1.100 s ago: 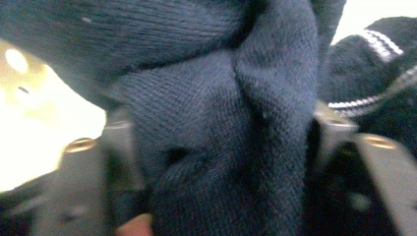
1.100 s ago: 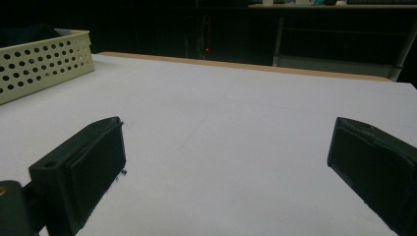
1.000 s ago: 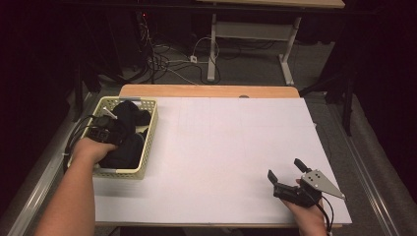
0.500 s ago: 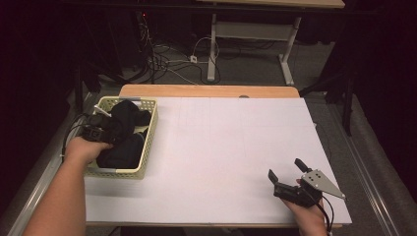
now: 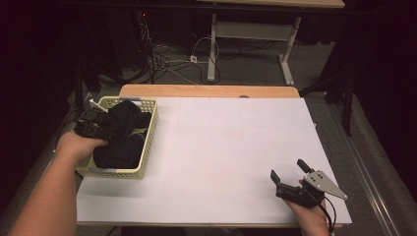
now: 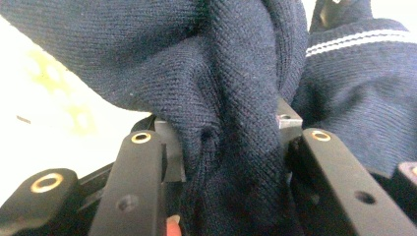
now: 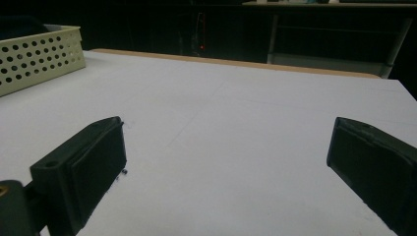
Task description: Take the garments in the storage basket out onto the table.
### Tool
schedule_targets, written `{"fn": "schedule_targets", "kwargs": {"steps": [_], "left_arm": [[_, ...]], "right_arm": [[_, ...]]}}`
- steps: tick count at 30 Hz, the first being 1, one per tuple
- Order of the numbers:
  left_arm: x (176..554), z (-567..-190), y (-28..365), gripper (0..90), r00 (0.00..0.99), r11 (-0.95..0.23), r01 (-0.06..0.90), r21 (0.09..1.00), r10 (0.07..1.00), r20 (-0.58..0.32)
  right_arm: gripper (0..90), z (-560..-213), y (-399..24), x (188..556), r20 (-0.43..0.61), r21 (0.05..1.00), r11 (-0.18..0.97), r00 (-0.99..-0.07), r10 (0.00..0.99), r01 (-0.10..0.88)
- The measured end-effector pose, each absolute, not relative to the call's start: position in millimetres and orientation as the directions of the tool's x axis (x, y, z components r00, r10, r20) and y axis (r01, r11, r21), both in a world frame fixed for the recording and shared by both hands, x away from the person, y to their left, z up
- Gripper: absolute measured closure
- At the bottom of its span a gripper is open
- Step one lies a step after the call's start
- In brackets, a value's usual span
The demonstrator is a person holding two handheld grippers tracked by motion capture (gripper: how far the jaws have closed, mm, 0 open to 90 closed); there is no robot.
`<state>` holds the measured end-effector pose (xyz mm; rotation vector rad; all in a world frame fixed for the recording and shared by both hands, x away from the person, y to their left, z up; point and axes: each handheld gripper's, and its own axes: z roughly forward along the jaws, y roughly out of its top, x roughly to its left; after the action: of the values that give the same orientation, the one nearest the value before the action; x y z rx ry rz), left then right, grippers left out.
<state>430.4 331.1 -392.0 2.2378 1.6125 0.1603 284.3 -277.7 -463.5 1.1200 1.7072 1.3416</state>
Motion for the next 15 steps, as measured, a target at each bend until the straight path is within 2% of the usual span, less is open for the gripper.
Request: {"fn": "schedule_targets", "kwargs": {"steps": [7, 15], "left_arm": [[428.3, -387.7, 331.7, 59.8, 0.333, -0.269, 0.891, 0.366, 0.935, -0.122], [424.3, -410.8, 322.5, 59.1, 0.336, -0.267, 0.887, 0.378, 0.933, -0.129]], "right_arm": [[1.9, -461.8, -276.5, 283.4, -0.011, 0.974, 0.099, -0.397, 0.918, 0.203], [2.0, -463.1, -273.8, 283.8, -0.016, 0.971, 0.109, -0.400, 0.917, 0.210]]}}
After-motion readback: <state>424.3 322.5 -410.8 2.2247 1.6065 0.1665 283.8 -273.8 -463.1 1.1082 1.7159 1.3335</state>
